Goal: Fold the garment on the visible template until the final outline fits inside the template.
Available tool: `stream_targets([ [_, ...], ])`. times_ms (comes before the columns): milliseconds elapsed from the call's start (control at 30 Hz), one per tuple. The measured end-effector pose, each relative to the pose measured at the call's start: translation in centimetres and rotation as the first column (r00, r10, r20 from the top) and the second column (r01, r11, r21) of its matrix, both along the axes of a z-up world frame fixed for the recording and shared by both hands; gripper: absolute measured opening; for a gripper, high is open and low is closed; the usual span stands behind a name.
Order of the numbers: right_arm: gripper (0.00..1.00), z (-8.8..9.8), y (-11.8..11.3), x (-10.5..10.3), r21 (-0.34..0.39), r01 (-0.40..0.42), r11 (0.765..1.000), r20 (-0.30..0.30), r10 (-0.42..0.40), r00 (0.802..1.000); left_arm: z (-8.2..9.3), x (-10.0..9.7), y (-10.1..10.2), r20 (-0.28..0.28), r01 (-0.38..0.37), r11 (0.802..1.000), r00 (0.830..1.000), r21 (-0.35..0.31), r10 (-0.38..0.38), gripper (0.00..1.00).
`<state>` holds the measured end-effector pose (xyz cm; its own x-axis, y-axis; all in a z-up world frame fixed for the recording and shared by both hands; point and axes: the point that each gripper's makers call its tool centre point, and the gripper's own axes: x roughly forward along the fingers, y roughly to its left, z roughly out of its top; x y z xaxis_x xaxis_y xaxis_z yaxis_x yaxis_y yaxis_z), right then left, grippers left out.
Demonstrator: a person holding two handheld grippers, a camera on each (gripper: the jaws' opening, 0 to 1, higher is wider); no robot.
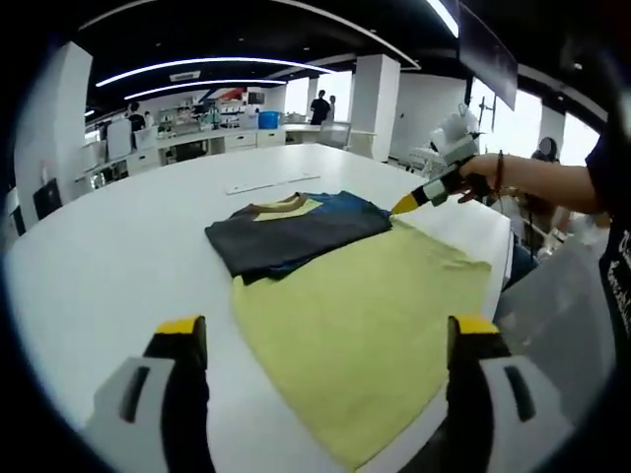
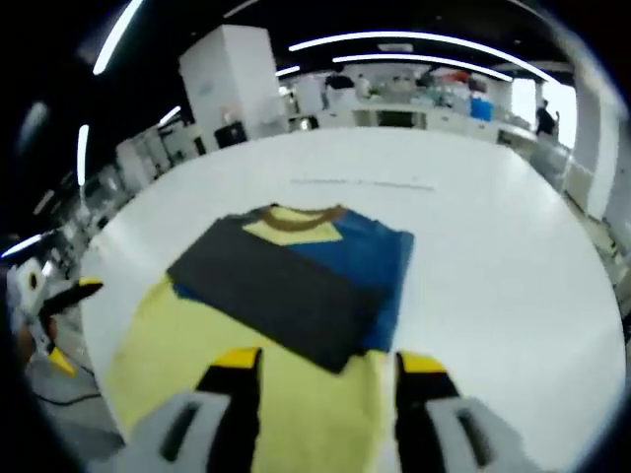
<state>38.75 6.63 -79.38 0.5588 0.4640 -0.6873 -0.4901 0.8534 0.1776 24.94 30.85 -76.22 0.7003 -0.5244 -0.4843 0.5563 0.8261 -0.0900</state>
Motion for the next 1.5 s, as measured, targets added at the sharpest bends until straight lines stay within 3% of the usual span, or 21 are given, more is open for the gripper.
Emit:
stream_targets([
  [200,0.82,1.0,1.6,-3.2,0.041,-0.163,0.986,-0.024,0.164,0.986,0.0,-0.3,-0.1,-0.005,0.052,0.998,0.999,0.021,-0.052,0.99],
  [300,0.93,1.3,1.7,-4.9,0.020,-0.214,0.977,-0.021,0.215,0.976,0.2,-0.7,-0.5,-0.003,0.096,0.995,0.995,0.027,-0.096,0.99],
  [433,0.99,1.4,1.8,-7.0,0.013,-0.287,0.958,-0.032,0.288,0.957,0.1,-1.2,-0.9,-0.009,0.132,0.991,0.991,0.033,-0.131,0.99],
  [700,0.99,0.3,0.7,-12.0,-0.025,-0.400,0.916,-0.082,0.396,0.914,-1.1,-2.6,-1.5,-0.039,0.221,0.973,0.975,0.068,-0.219,0.98],
  [933,0.97,-1.2,0.2,-15.5,-0.020,-0.438,0.899,-0.117,0.433,0.894,-2.2,-4.2,-2.5,-0.061,0.297,0.954,0.954,0.045,-0.294,0.89],
  [1233,0.82,-2.8,-0.9,-17.7,-0.065,-0.464,0.884,-0.138,0.452,0.881,-3.8,-5.6,-2.7,-0.092,0.358,0.931,0.932,0.067,-0.351,0.70],
  [1400,0.69,-4.1,-2.8,-17.9,-0.166,-0.511,0.843,-0.152,0.491,0.858,-4.9,-6.7,-2.6,-0.139,0.396,0.914,0.913,0.089,-0.382,0.61],
  [1500,0.66,-4.4,-3.2,-18.0,-0.179,-0.517,0.837,-0.149,0.496,0.855,-5.4,-7.1,-2.3,-0.156,0.418,0.902,0.904,0.114,-0.399,0.56],
])
